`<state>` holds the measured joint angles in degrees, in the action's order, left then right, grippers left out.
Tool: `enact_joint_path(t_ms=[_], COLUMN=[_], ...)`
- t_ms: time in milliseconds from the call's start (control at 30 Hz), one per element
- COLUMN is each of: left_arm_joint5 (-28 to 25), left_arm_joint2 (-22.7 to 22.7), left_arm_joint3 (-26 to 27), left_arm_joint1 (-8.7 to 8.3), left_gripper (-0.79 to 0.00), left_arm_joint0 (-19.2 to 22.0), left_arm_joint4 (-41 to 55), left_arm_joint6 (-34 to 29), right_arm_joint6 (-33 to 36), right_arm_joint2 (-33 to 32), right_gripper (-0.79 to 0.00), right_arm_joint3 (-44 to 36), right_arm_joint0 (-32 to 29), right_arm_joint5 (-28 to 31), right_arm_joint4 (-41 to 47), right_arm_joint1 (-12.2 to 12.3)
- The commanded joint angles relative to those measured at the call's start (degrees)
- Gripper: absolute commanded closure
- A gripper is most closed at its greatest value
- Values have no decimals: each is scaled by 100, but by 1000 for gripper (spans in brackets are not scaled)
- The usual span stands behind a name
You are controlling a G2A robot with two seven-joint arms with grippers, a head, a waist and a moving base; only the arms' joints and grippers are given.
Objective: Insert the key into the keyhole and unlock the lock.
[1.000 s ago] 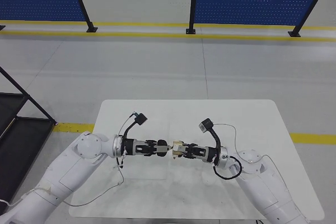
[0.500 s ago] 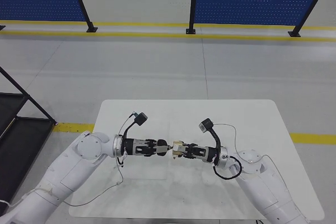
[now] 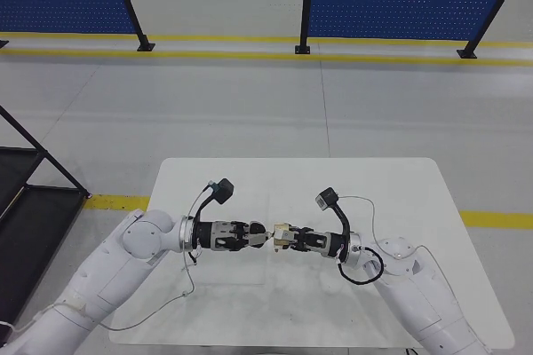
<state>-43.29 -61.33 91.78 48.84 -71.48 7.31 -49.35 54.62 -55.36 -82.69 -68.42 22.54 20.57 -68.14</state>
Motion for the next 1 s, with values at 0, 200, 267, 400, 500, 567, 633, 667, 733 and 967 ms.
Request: enact_joint_path(t_ms=[0,200,267,400,500,567,633,667,733,967], left_arm_joint5=[-15,-88,-116,-220,-307,-347,-379,-393,-411,-256], left_arm_joint2=[-25,-75,-81,-99,-130,-149,-169,-175,-185,-165], left_arm_joint3=[6,60,78,111,147,170,186,198,209,197], left_arm_joint1=[-1,6,10,19,21,21,22,23,25,29], left_gripper=[0,0,0,0,0,0,0,0,0,-299], left_arm_joint0=[-16,-74,-83,-89,-106,-126,-148,-156,-171,-155], left_arm_joint4=[-75,-272,-372,-571,-771,-884,-985,-1019,-1087,-945], left_arm_joint6=[46,225,278,387,468,526,597,626,677,638], right_arm_joint6=[0,0,0,0,0,0,0,0,0,0], right_arm_joint2=[0,0,0,0,0,0,0,0,0,0], right_gripper=[0,0,0,0,0,0,0,0,0,0], right_arm_joint3=[0,0,0,0,0,0,0,0,0,0], right_arm_joint0=[0,0,0,0,0,0,0,0,0,0], right_arm_joint5=[0,0,0,0,0,0,0,0,0,0], right_arm_joint4=[0,0,0,0,0,0,0,0,0,0], right_arm_joint1=[0,0,0,0,0,0,0,0,0,0])
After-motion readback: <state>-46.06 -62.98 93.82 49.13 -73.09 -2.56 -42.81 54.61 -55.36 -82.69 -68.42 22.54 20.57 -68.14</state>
